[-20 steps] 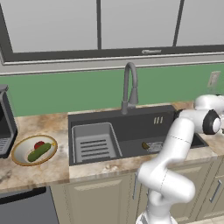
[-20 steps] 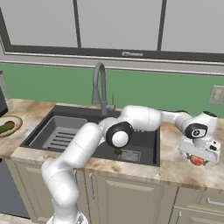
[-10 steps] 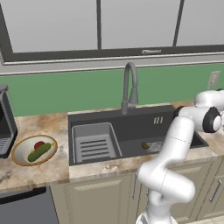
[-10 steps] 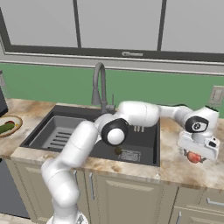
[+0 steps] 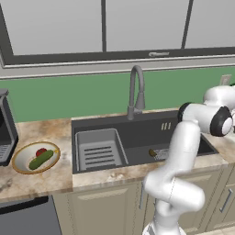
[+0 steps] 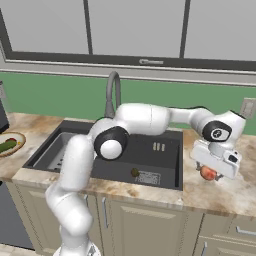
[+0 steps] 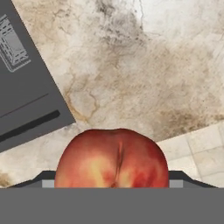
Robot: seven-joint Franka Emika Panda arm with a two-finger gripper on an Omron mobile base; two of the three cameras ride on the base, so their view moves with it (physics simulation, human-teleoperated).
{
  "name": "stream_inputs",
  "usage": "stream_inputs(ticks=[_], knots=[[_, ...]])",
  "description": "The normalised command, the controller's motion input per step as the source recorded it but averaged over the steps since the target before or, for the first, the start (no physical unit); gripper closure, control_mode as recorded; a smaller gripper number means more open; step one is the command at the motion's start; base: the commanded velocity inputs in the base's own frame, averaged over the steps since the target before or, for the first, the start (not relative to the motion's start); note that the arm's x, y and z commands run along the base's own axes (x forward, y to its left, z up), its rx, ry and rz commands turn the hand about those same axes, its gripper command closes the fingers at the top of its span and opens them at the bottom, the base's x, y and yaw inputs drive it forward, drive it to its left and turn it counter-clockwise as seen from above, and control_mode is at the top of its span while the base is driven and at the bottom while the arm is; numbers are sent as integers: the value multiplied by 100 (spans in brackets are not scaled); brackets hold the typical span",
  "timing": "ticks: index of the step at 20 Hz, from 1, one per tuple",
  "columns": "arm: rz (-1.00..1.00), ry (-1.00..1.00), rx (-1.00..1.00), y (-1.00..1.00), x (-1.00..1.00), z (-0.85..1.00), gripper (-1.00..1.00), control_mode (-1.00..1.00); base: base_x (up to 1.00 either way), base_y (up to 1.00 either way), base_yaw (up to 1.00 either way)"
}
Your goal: There is a mixed pile of frozen fruits and vegetables on the counter. Locate all the frozen vegetables and place the items in a bowl on the counter. Take all the frozen fruits and defrost them in a running sink.
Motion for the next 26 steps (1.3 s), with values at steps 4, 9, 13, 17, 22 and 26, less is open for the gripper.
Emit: stream_inputs(ticks=[4,9,13,17,22,26], knots=[[0,-8,-1,100,1,0,100,-100,0,0,0],[0,0,-14,100,23,-6,100,-100,0,0,0],[1,0,-16,100,23,-3,100,-100,0,0,0],[3,9,-14,99,36,-9,100,-100,0,0,0],[3,27,-6,86,51,-25,100,-100,0,0,0],[5,30,0,60,80,-36,100,-100,0,0,0]])
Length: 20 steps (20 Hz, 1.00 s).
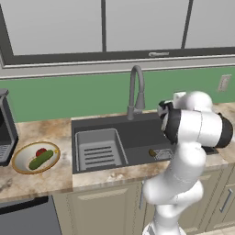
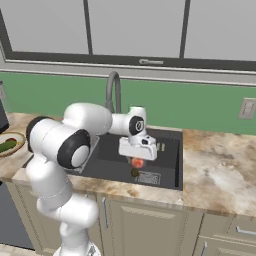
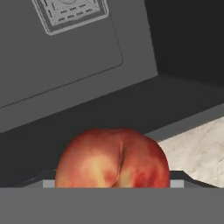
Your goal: There is a mixed pile of frozen fruits and vegetables on the counter. Locate all the frozen vegetables and place the items in a bowl on the counter. Take all the frozen fruits and defrost them in a running sink.
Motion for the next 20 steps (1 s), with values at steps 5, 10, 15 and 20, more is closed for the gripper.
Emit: stream_inputs(ticks=[5,10,15,20], knots=[[7,27,1,21,98,-38,100,-100,0,0,0],[16,11,14,-20,88,-10,100,-100,0,0,0],[7,0,20,-39,68,-33,100,-100,0,0,0],[2,0,21,-15,46,-41,100,-100,0,0,0]])
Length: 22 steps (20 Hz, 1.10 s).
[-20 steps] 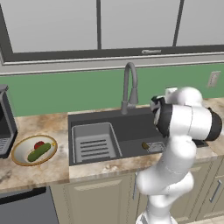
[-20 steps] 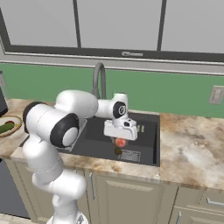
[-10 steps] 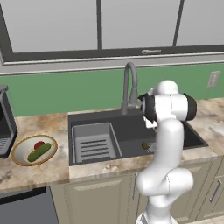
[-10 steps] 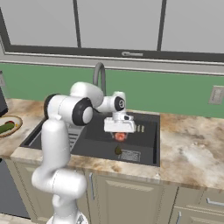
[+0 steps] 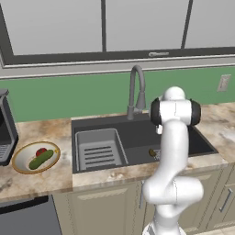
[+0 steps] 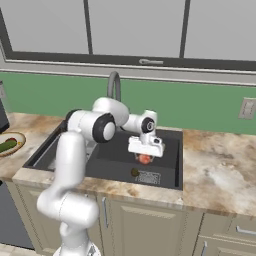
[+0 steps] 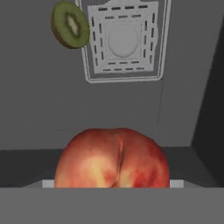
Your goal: There is a mixed pile of frozen fruits and vegetables on the counter. Locate all the frozen vegetables and place the items in a bowl on the counter. Take all the frozen fruits and defrost them in a running sink.
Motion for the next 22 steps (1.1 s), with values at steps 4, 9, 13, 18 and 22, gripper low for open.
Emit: stream_inputs(ticks=[4,9,13,18,22], knots=[[2,0,10,0,55,-40,100,-100,0,0,0],[2,0,5,1,52,-38,100,-100,0,0,0],[0,0,-1,3,18,-51,100,-100,0,0,0],[0,-2,-4,0,8,-57,100,-100,0,0,0],[0,-10,-6,0,5,-56,100,-100,0,0,0]])
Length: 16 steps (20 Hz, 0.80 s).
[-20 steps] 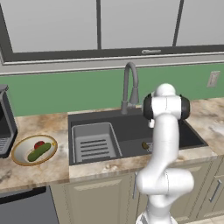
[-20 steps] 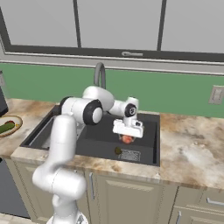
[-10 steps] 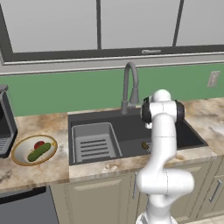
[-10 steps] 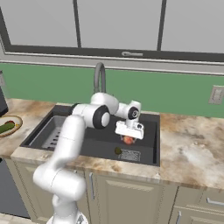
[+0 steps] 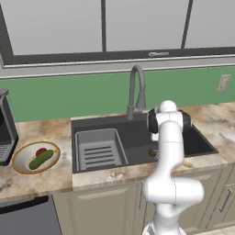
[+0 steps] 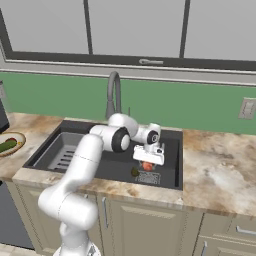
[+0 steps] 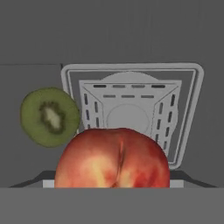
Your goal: There is a mixed pile of frozen fruits and vegetables on the counter. Locate all the frozen vegetables and place the items in a bowl on the counter. Take all the frozen fruits and defrost them in a running sink.
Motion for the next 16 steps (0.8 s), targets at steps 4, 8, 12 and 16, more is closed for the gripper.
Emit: stream_inputs(ticks=[4,8,12,16], knots=[[0,-10,-4,0,9,-53,100,-100,0,0,0],[0,-10,-5,0,8,-57,100,-100,0,0,0],[0,-9,-8,0,5,-64,100,-100,0,0,0],[0,-6,-8,0,11,-57,100,-100,0,0,0]])
